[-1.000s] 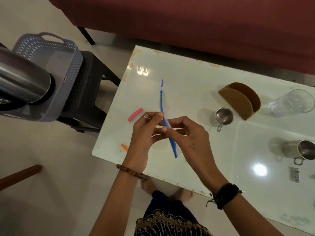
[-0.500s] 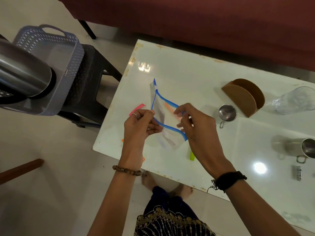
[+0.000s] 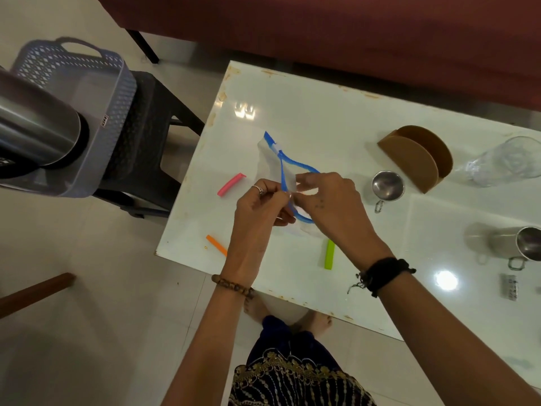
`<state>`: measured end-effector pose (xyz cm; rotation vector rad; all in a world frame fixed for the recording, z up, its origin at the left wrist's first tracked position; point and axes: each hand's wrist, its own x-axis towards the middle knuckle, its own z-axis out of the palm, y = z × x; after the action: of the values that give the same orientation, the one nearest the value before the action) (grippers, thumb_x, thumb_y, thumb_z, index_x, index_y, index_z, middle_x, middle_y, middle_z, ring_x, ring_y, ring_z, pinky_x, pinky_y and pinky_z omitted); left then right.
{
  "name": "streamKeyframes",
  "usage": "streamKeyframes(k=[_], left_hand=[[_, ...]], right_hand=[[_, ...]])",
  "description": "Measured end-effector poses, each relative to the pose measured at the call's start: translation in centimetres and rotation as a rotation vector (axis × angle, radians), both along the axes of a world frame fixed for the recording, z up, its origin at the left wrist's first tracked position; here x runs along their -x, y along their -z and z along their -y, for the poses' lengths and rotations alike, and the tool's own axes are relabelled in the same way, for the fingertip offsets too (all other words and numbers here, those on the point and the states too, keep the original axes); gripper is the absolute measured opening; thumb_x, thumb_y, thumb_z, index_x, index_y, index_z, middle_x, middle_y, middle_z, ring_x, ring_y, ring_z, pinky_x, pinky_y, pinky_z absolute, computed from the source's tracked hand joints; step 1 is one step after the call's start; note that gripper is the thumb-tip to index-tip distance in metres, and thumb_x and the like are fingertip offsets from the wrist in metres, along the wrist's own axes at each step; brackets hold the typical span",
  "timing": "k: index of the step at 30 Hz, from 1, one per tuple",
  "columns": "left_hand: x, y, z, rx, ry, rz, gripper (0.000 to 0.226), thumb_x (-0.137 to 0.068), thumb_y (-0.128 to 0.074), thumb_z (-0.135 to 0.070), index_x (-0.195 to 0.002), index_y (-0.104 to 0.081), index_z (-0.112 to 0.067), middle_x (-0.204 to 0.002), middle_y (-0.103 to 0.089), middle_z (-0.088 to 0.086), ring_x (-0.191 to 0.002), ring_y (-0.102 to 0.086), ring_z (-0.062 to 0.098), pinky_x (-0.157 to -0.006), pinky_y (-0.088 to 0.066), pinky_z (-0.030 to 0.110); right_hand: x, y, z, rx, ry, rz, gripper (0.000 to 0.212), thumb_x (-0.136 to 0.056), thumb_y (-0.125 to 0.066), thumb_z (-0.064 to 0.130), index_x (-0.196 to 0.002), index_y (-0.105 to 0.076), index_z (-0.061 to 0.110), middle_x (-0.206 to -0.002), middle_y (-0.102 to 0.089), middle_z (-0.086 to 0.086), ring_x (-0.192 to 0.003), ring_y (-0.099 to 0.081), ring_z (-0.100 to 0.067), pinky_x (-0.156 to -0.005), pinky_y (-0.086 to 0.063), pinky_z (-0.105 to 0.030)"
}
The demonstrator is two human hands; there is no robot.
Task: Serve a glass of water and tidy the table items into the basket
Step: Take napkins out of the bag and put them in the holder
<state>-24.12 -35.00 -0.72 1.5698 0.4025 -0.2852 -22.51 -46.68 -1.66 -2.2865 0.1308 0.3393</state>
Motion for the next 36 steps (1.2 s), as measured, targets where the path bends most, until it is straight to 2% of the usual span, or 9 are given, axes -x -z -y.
streamKeyframes(k=[5, 10, 13, 15, 18, 25, 29, 33, 36], left_hand=[[0.1, 0.8, -0.3, 0.054, -0.022, 0.043, 0.009, -0.089, -0.054, -0.014, -0.084, -0.061, -0.018, -0.065, -0.068, -0.010, -0.062, -0.064, 0.004, -0.060, -0.054, 0.017], [0.6, 5.0, -2.0, 0.075, -0.518, -0.149, 0.031, -0.090, -0.054, -0.026, -0.117, -0.053, -0.011, -0.118, -0.059, 0.003, -0.110, -0.054, 0.012, -0.086, -0.046, 0.032], [1.3, 7.9, -2.8, 0.176, -0.435, -0.454, 0.048, -0.089, -0.046, -0.047, -0.127, -0.045, -0.017, -0.131, -0.049, 0.006, -0.125, -0.043, 0.023, -0.099, -0.038, 0.041], [1.7, 9.2, -3.2, 0.446, -0.323, -0.599, 0.060, -0.086, -0.041, -0.058, -0.132, -0.045, -0.020, -0.132, -0.051, 0.006, -0.123, -0.047, 0.026, -0.100, -0.040, 0.045], [1.7, 10.3, -3.5, 0.646, -0.166, -0.560, 0.051, -0.091, -0.040, -0.048, -0.133, -0.046, -0.019, -0.131, -0.055, 0.007, -0.118, -0.052, 0.025, -0.090, -0.047, 0.040], [-0.1, 12.4, -7.0, 0.315, -0.286, -0.460, 0.005, -0.092, -0.051, -0.014, -0.095, -0.053, -0.017, -0.097, -0.060, 0.004, -0.090, -0.057, 0.020, -0.080, -0.048, 0.038], [-0.6, 13.6, -9.5, 0.106, -0.323, -0.426, 0.015, -0.089, -0.056, -0.013, -0.103, -0.049, -0.012, -0.101, -0.058, 0.007, -0.093, -0.055, 0.023, -0.060, -0.051, 0.027], [-1.0, 14.1, -10.5, -0.136, -0.317, -0.359, 0.041, -0.086, -0.060, -0.008, -0.123, -0.045, 0.002, -0.109, -0.054, 0.013, -0.099, -0.052, 0.026, -0.089, -0.048, 0.045], [-0.7, 14.0, -9.7, -0.471, -0.215, -0.353, 0.054, -0.079, -0.067, -0.004, -0.126, -0.041, 0.002, -0.126, -0.048, 0.023, -0.113, -0.048, 0.038, -0.096, -0.045, 0.048]], right_hand=[[-0.3, 0.2, 0.1, -0.116, 0.083, 0.084, 0.023, -0.088, -0.058, 0.014, -0.069, -0.064, 0.005, -0.062, -0.062, -0.012, -0.059, -0.058, -0.032, -0.057, -0.047, -0.033], [-0.4, 0.1, 1.5, -0.505, 0.247, -0.105, 0.020, -0.088, -0.060, 0.011, -0.081, -0.067, -0.006, -0.059, -0.060, -0.006, -0.045, -0.055, -0.007, -0.047, -0.047, -0.019], [-0.1, 0.5, 2.3, -0.824, 0.365, -0.195, 0.030, -0.095, -0.042, 0.008, -0.074, -0.064, 0.008, -0.058, -0.063, 0.007, -0.044, -0.053, -0.005, -0.046, -0.047, -0.017], [0.3, 0.8, 2.9, -0.920, 0.400, -0.217, 0.034, -0.095, -0.037, 0.008, -0.069, -0.059, 0.014, -0.052, -0.062, 0.009, -0.044, -0.053, -0.005, -0.044, -0.046, -0.016], [1.1, 1.9, 3.6, -0.908, 0.411, -0.221, 0.033, -0.095, -0.038, 0.008, -0.072, -0.060, 0.016, -0.055, -0.064, 0.008, -0.047, -0.056, -0.006, -0.046, -0.048, -0.018], [3.4, 5.1, 5.6, -0.577, 0.491, -0.192, 0.024, -0.094, -0.047, 0.008, -0.076, -0.061, 0.015, -0.076, -0.065, 0.000, -0.072, -0.063, -0.015, -0.069, -0.054, -0.029], [4.1, 5.6, 5.8, -0.572, 0.565, -0.124, 0.019, -0.094, -0.044, 0.004, -0.096, -0.062, 0.009, -0.090, -0.064, -0.007, -0.085, -0.062, -0.020, -0.074, -0.055, -0.028], [4.5, 4.8, 6.0, -0.627, 0.574, -0.020, 0.026, -0.094, -0.038, 0.002, -0.104, -0.060, 0.012, -0.097, -0.062, -0.008, -0.083, -0.060, -0.017, -0.076, -0.057, -0.028], [4.5, 4.0, 5.5, -0.581, 0.541, 0.057, 0.026, -0.095, -0.039, 0.001, -0.112, -0.058, 0.006, -0.094, -0.065, 0.000, -0.083, -0.061, -0.014, -0.075, -0.057, -0.024]])
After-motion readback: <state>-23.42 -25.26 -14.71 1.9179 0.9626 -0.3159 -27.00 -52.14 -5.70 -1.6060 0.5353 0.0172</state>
